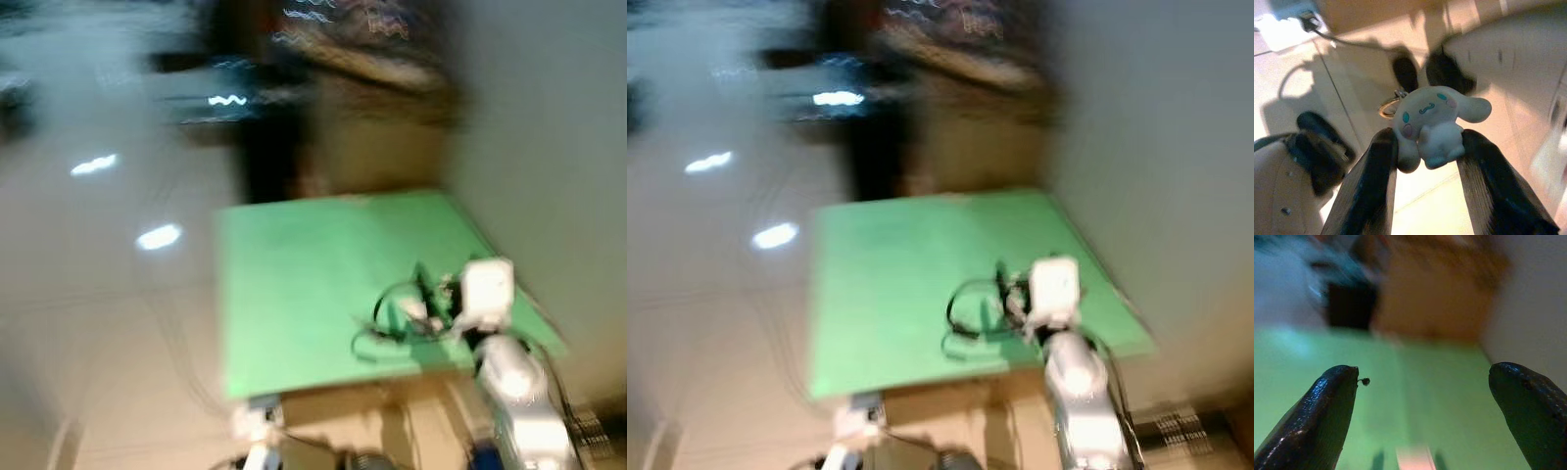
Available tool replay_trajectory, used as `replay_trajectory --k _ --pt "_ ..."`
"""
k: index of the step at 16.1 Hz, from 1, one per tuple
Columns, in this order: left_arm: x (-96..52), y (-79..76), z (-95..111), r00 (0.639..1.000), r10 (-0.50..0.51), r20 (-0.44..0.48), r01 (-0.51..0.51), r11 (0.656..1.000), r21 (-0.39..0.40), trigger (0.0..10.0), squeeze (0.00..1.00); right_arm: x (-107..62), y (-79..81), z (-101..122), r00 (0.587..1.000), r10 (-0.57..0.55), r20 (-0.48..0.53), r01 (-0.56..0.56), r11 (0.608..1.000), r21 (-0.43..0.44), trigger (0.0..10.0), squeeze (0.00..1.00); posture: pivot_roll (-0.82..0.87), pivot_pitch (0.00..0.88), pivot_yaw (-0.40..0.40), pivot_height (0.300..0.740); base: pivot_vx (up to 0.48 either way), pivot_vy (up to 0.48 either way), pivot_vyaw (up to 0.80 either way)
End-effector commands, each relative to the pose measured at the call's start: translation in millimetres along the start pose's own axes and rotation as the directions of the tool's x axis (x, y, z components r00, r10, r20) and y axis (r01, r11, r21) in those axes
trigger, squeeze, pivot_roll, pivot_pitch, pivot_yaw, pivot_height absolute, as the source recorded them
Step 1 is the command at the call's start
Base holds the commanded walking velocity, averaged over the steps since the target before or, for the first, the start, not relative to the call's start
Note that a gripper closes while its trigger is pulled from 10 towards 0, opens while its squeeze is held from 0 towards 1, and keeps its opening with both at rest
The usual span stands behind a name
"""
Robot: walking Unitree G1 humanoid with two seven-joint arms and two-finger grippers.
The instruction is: Hang keys on a hook
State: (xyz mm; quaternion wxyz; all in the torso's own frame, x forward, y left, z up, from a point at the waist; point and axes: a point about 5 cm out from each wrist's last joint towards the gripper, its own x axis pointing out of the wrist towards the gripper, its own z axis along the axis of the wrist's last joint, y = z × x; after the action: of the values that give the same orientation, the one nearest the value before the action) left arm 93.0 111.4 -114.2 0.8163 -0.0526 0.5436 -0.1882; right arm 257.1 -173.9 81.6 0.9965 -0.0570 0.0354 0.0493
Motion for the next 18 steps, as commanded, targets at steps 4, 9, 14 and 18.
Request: replay_trajectory --k 4,9,14,18 --pt "-69.8 -6.8 293 0.57 -0.082 0.817 -0.11 0.978 0.175 10.0 0.0 0.0 6.0 -24 0.996 0.046 -0.076 -0.043 0.998 0.035 10.0 0.0 -0.13 0.0 0.0 0.74 -0.148 0.0 0.0" --pt "-69.3 -11.7 295 0.566 -0.094 0.819 -0.101 0.978 0.182 10.0 0.0 3.4 6.7 -27 0.996 0.058 -0.068 -0.055 0.998 0.036 10.0 0.0 -0.14 0.0 0.0 0.74 -0.389 0.0 0.0" --pt "-69.1 -13.1 295 0.565 -0.099 0.819 -0.098 0.978 0.185 10.0 0.0 3.8 6.5 -28 0.996 0.059 -0.067 -0.056 0.998 0.036 10.0 0.0 -0.14 0.0 0.06 0.74 -0.398 0.0 0.0" --pt "-69.1 -13.1 295 0.565 -0.099 0.819 -0.098 0.978 0.185 10.0 0.0 3.8 6.5 -28 0.996 0.059 -0.067 -0.056 0.998 0.036 10.0 0.0 -0.14 0.0 0.06 0.74 -0.398 0.0 0.0"
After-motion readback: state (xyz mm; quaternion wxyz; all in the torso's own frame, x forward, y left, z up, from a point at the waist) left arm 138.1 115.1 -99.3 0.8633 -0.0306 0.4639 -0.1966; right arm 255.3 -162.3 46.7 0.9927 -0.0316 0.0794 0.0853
